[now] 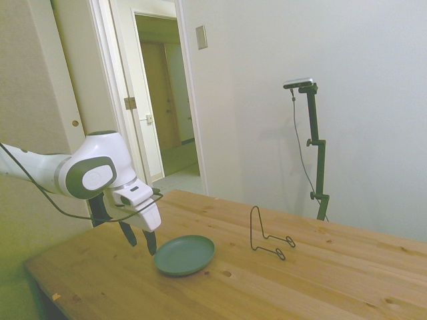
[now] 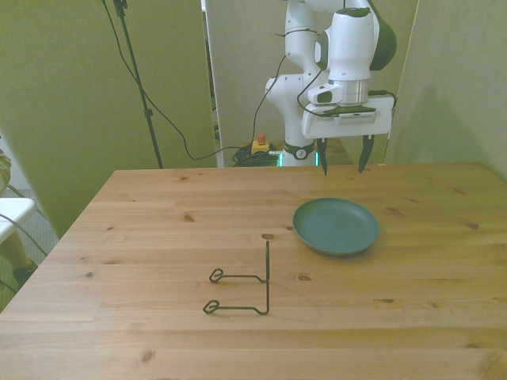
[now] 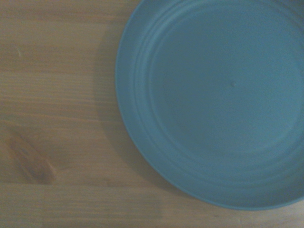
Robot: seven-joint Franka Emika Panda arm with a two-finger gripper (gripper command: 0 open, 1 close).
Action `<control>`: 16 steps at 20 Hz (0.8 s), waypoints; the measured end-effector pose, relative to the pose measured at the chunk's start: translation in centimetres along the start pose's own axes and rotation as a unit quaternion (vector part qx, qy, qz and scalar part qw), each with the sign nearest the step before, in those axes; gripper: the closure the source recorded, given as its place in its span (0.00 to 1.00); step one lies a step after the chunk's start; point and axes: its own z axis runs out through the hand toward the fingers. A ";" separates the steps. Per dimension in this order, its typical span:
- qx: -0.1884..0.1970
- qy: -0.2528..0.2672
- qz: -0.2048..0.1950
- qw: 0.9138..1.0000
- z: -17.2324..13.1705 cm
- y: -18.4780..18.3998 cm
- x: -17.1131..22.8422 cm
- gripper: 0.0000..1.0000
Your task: Load the plate
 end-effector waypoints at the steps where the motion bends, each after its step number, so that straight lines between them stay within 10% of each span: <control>1: -0.001 0.006 0.005 1.000 0.0 -0.6 -0.1 0.00; 16: -0.048 0.044 0.040 0.997 4.8 -7.7 2.5 0.00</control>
